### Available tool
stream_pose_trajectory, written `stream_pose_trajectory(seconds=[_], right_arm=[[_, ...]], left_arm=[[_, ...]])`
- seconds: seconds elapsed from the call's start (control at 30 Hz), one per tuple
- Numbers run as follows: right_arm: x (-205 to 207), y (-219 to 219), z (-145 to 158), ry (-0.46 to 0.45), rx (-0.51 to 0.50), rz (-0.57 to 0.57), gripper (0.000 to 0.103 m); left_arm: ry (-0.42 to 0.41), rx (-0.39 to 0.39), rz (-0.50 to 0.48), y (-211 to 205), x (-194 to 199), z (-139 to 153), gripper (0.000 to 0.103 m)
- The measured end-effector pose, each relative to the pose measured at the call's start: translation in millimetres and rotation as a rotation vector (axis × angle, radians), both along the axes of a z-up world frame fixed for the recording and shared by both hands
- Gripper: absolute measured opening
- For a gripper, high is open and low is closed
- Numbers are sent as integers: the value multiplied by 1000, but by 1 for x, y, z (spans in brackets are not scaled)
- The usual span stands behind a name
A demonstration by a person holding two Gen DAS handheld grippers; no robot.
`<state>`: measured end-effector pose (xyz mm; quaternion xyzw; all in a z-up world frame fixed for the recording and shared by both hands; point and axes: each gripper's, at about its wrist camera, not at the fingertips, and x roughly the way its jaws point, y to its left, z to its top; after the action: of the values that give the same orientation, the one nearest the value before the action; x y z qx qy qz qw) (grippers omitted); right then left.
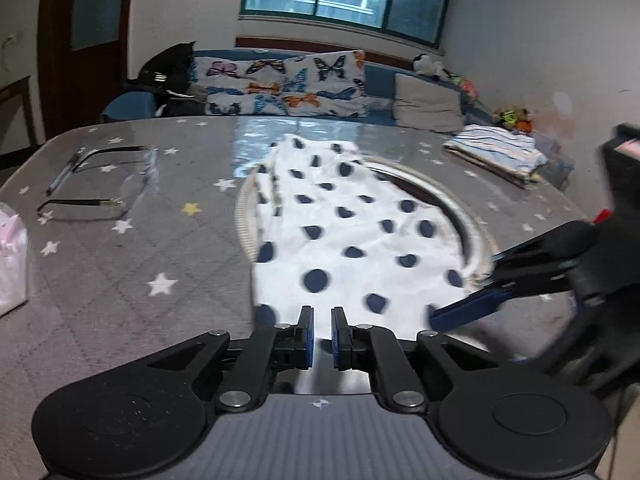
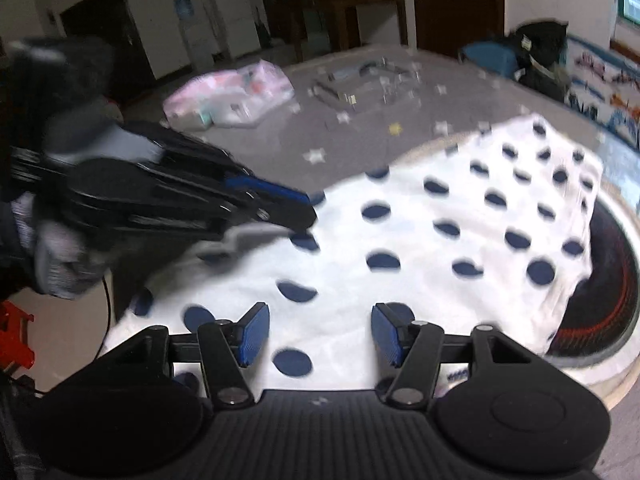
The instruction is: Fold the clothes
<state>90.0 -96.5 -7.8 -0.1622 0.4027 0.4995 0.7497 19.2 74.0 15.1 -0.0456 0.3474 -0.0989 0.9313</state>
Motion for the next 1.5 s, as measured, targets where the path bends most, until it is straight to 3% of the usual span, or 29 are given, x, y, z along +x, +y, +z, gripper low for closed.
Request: stream_pose_trajectory(seconds=[0.07, 0.27, 0.43, 0.8, 1.13, 1.5], right_arm=[[3, -2, -1, 8, -1, -1, 58], [37, -18, 24, -46, 31, -81, 59], [86, -28, 36, -109, 29, -209, 59], [211, -31, 12, -118, 3, -475, 59], [268, -18, -16, -37, 51, -522, 59], [279, -3, -22, -74, 68, -521, 62]], left_arm=[[0, -2, -18, -5, -3, 1, 17], [22, -42, -44, -10, -7, -1, 18], [47, -51, -71, -20, -8, -7, 33], [75, -74, -99, -24, -5, -13, 42], [96, -89, -103, -24, 2, -15, 48], [106, -93, -97, -24, 5, -17, 56]])
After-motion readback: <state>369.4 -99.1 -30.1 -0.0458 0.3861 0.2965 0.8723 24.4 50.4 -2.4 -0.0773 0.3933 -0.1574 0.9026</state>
